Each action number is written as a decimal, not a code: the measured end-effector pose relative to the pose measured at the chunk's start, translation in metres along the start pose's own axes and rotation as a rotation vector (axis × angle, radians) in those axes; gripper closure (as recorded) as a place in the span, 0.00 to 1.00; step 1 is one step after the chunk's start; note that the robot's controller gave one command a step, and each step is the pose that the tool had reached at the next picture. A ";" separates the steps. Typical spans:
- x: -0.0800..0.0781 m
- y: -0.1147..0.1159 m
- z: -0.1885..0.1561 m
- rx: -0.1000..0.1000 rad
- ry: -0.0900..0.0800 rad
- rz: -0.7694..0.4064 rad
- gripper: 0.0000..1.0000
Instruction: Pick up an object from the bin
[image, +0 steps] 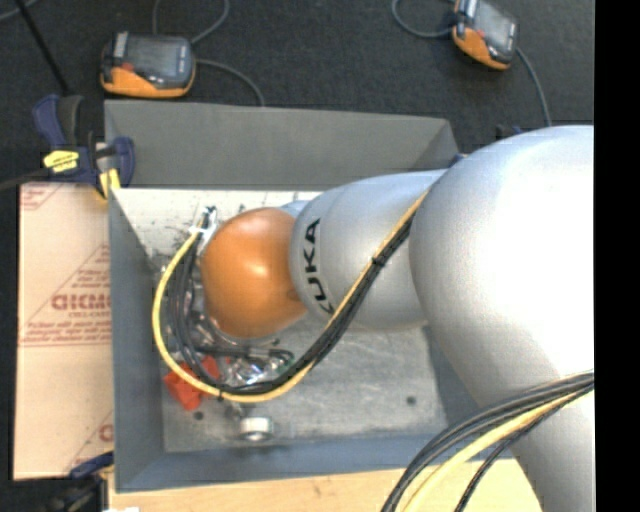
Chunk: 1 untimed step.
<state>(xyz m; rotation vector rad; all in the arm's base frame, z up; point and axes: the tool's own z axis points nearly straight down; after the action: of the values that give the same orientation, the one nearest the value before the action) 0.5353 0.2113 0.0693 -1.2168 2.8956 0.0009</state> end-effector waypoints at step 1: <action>-0.001 0.000 -0.001 -0.001 -0.002 0.005 1.00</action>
Offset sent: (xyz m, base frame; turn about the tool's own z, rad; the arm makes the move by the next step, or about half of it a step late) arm 0.0000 0.0000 0.0000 0.0000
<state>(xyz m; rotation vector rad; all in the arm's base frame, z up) 0.5359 0.2118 0.0704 -1.2085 2.8978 0.0031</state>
